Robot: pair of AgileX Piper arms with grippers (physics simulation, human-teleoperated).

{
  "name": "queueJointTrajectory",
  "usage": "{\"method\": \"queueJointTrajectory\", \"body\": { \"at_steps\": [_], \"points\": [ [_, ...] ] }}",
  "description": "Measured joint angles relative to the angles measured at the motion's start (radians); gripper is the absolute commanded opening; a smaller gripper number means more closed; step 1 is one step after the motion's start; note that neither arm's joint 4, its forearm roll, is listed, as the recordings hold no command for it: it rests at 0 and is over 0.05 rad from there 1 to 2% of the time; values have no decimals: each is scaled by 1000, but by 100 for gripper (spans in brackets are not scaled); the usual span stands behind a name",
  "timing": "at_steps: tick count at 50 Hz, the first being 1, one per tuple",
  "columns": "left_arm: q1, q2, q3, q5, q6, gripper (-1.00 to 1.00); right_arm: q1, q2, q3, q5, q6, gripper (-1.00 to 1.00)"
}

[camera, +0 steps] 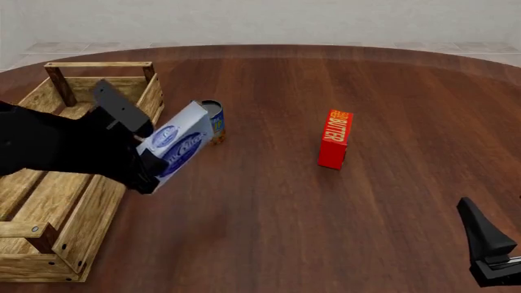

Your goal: Pick up the cream cheese and put it in the tray.

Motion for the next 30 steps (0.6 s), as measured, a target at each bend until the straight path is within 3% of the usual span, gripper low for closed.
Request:
{"method": "queueJointTrajectory", "body": {
  "at_steps": [30],
  "points": [
    [137,-58,-93,79,-80,-100,6,0,0,-1,13,100]
  ]
}}
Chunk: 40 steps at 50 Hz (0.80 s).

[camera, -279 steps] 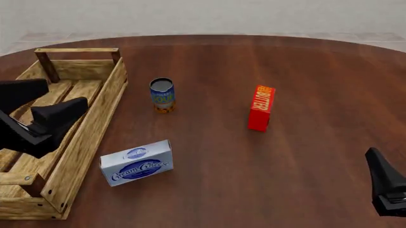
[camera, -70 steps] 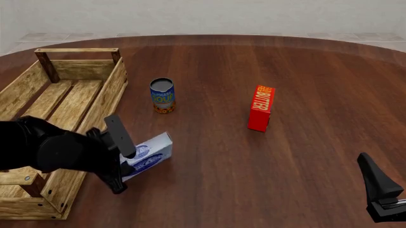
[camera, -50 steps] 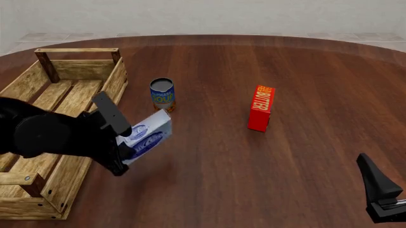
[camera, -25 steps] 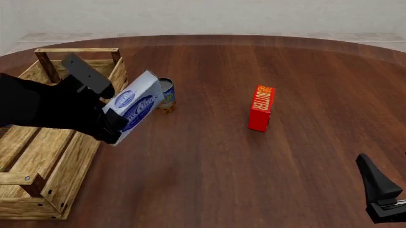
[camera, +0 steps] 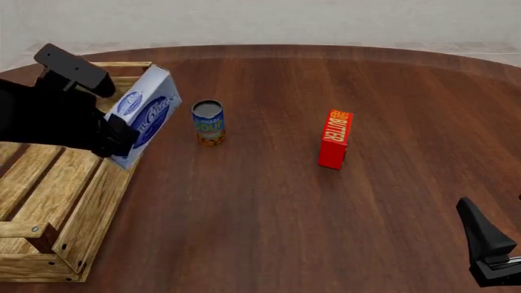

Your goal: Pick up the cream cheese and put it in the tray.

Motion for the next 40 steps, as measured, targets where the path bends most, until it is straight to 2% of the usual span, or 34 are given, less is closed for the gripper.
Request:
{"method": "queueJointTrajectory", "body": {
  "at_steps": [18,40],
  "points": [
    [72,-69,-63,68,-40,-100,1,0,0,1,0,100],
    [217,-35,-101,72,-16,-100,4,0,0,4,-4,100]
  ]
}}
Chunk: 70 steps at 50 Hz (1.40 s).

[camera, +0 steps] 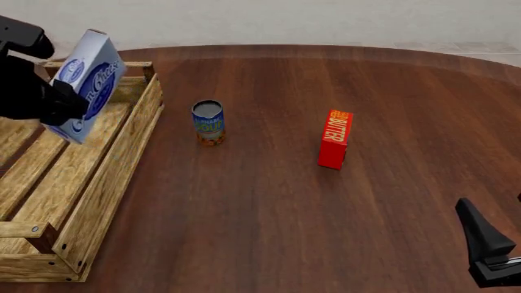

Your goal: Pick up the cream cheese and put it in the tray.

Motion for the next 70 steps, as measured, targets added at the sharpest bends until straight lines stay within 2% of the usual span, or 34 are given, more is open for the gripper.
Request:
{"method": "queueJointTrajectory", "body": {
  "at_steps": [12,32,48,70],
  "points": [
    [75,32,-19,-7,-5,-100,3,0,0,3,-6,100],
    [197,125,27,-84,54,-100,4,0,0,6,-8,100],
    [247,180,60,-131,92,-100,4,0,0,8,-10,100],
    [295,276,116,-231,95,-100,5,0,0,13,-16,100]
  ]
}}
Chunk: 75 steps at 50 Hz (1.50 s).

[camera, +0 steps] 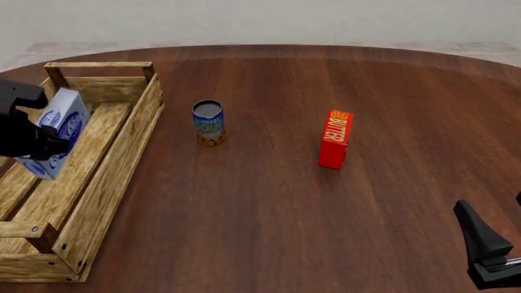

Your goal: Pick up the cream cheese and put it in the tray.

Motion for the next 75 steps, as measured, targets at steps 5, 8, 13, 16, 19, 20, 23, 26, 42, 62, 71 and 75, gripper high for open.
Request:
{"method": "queueJointTrajectory", "body": {
  "at_steps": [5,8,13,16,19,20,23,26,42,62,71,75],
  "points": [
    [4,22,10,-24,-4,-100,0,0,0,1,-1,100],
    [9,33,13,-35,-4,-100,1,0,0,2,-2,100],
    [14,52,19,-55,-4,-100,1,0,0,3,-3,100],
    [16,63,23,-66,-4,-100,2,0,0,3,-3,100],
    [18,74,29,-78,-4,-100,2,0,0,4,-4,100],
    [19,78,30,-82,-4,-100,3,0,0,4,-4,100],
    [24,90,34,-93,-3,-100,3,0,0,5,-5,100],
    [28,102,38,-104,-2,-100,4,0,0,5,-5,100],
    [55,164,59,-153,11,-100,8,0,0,10,-10,100],
    [56,161,93,-167,22,-100,9,0,0,12,-12,100],
    [56,141,108,-159,23,100,8,0,0,12,-12,100],
    [56,133,107,-154,26,100,9,0,0,13,-12,100]
  ]
}}
